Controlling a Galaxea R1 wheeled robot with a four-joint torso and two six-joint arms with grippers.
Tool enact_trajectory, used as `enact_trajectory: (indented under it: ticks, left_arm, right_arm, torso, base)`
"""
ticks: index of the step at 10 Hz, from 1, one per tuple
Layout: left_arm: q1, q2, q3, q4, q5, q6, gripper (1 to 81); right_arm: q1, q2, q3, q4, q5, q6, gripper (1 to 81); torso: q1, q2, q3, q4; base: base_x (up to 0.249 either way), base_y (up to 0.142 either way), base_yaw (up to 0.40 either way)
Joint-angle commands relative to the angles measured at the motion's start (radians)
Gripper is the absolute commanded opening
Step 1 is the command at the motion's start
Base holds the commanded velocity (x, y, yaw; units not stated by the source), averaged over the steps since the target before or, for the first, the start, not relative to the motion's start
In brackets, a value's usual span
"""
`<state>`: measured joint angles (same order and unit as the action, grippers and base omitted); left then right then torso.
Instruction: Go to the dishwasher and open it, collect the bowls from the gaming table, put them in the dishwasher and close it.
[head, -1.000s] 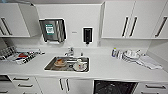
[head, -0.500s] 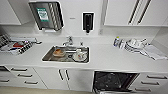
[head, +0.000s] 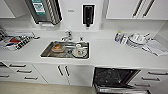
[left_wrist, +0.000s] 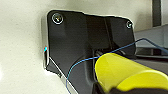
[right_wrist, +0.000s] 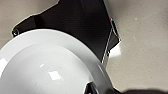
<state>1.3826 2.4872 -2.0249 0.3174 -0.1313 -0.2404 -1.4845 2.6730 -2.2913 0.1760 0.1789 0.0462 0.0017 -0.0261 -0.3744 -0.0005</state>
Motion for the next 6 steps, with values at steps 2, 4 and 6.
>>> enact_trajectory:
  ticks: [2, 4, 6]
  left_arm:
    - [-0.142, -0.151, 0.166, -0.005, 0.055, -0.039, 1.0]
    - [-0.234, -0.210, 0.282, -0.004, 0.083, -0.040, 1.0]
    - [-0.346, -0.249, 0.385, -0.012, 0.183, -0.042, 1.0]
  right_arm:
    - [0.014, -0.026, 0.010, -0.001, -0.072, 0.001, 1.0]
    - [0.019, -0.026, 0.013, -0.001, -0.072, 0.001, 1.0]
    - [0.022, -0.025, 0.020, -0.003, -0.072, 0.001, 1.0]
  torso:
    - [0.000, 0.000, 0.000, 0.000]
    - [0.000, 0.000, -0.001, 0.000]
    - [0.000, 0.000, -0.001, 0.000]
  base:
    - [0.000, 0.000, 0.000]
    - [0.000, 0.000, 0.000]
    - [0.000, 0.000, 0.000]
